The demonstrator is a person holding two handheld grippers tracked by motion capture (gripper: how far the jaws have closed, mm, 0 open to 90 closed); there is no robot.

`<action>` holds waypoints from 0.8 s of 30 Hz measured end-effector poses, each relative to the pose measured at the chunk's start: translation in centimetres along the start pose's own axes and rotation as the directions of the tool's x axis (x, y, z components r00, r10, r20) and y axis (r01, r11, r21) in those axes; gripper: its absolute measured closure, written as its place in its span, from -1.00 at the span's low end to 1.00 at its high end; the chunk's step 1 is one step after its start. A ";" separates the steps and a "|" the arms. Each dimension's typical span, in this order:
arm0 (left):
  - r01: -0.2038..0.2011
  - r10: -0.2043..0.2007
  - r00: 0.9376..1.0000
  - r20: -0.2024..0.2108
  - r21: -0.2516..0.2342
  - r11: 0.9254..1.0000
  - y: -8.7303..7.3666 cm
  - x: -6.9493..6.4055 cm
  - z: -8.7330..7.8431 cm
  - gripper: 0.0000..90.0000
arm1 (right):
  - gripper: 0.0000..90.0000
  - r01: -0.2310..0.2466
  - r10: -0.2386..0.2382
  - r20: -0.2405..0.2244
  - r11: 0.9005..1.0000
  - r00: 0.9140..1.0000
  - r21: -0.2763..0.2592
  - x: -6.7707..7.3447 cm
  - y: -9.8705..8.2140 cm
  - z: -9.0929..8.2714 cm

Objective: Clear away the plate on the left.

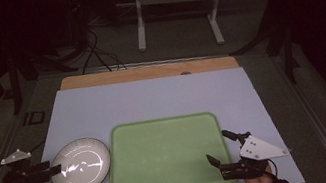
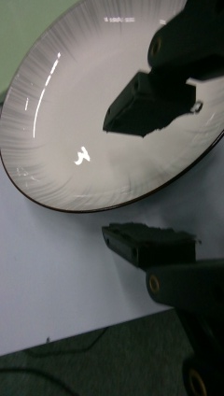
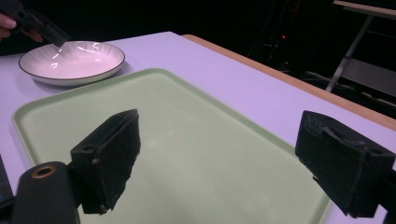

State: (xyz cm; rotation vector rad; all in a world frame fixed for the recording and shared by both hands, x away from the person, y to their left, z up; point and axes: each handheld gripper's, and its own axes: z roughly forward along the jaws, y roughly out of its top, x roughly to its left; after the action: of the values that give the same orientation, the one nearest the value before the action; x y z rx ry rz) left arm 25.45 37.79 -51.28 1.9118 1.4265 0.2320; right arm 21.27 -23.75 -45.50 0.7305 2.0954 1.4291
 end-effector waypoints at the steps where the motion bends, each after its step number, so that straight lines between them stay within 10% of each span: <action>1: 0.002 -0.002 1.000 -0.011 -0.001 1.000 0.0 0.1 0.0 0.01 | -0.69 0.001 -0.001 0.001 1.000 1.000 0.001 0.0 0.0 0.0; 14: 0.071 -0.077 0.995 0.066 0.093 0.993 -0.1 1.0 1.7 0.53 | -0.69 -0.004 0.004 -0.005 1.000 1.000 0.006 0.0 0.0 0.2; 24: 0.262 -0.282 0.945 0.164 0.134 0.956 0.2 2.9 2.1 0.76 | -0.68 -0.013 0.013 -0.005 1.000 1.000 0.016 -0.1 -0.1 0.2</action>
State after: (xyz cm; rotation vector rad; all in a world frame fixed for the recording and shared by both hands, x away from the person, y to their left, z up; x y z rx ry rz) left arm 27.76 39.43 -53.41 1.7444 1.5846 -0.1521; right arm 21.49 -23.70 -45.69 0.7481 2.1122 1.4240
